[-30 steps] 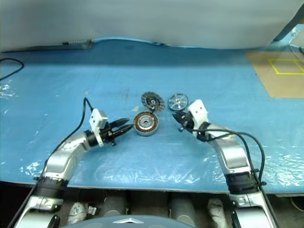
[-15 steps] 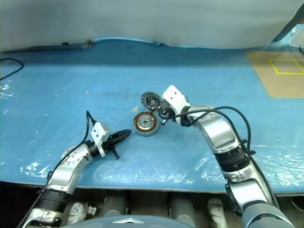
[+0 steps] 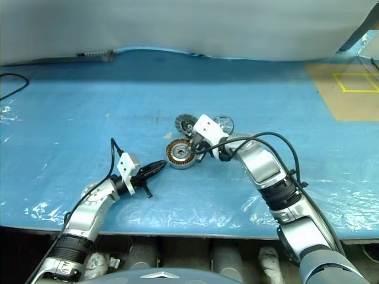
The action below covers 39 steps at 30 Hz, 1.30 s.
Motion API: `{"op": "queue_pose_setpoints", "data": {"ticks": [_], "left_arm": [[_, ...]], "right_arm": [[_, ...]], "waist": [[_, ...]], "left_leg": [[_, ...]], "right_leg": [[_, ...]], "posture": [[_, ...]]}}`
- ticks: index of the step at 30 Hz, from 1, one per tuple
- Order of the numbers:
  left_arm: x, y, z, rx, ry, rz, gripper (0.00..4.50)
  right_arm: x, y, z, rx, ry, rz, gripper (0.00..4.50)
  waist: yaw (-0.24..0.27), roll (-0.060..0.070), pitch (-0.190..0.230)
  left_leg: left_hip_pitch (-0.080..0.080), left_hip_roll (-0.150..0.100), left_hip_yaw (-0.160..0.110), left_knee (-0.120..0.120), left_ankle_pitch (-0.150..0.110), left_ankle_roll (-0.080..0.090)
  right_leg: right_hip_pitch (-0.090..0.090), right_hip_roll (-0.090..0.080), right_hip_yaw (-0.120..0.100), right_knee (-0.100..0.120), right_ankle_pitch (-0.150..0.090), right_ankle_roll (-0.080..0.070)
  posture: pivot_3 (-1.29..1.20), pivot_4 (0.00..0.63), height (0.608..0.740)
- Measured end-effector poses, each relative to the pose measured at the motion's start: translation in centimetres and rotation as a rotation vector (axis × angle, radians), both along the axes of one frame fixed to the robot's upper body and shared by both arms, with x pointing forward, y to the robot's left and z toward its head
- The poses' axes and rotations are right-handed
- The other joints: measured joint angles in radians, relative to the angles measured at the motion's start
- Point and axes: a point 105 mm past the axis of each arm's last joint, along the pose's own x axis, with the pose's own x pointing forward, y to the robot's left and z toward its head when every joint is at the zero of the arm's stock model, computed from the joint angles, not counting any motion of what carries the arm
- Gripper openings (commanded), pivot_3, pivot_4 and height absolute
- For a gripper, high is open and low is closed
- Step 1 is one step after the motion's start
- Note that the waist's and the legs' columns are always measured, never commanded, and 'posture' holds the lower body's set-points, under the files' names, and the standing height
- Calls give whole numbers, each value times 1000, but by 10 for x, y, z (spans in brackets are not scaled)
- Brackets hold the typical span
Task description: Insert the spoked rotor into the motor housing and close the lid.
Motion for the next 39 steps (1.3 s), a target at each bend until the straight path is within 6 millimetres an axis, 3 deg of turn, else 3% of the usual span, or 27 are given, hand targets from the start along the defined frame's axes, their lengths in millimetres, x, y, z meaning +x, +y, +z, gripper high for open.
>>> {"op": "queue_pose_setpoints", "data": {"ticks": [12, 22, 33, 39], "left_arm": [[0, 0, 0, 0, 2, -3, 46], [0, 0, -1, 0, 4, 1, 46], [1, 0, -1, -5, 3, 20, 46], [0, 1, -3, -5, 8, 22, 46]], "right_arm": [[2, 7, -13, -5, 19, 14, 0], [5, 10, -13, -32, 10, 41, 0], [-11, 29, -15, -7, 84, 147, 0], [-11, 32, -16, -2, 82, 138, 0]], "waist": [[0, 0, 0], [-2, 0, 0], [-4, 0, 0], [-4, 0, 0]], "left_leg": [[1, 0, 0, 6, 0, 0], [1, 0, 0, 6, 0, 0], [1, 1, 0, 6, 0, 0], [2, 1, 0, 6, 0, 0]], "right_leg": [[0, 0, 1, 7, -1, -1], [0, 0, 1, 7, -1, -1], [0, 0, 1, 8, -1, -1], [0, 0, 1, 9, -1, -1]], "posture": [[0, 150, 740], [0, 150, 740], [0, 150, 740], [0, 150, 740]]}}
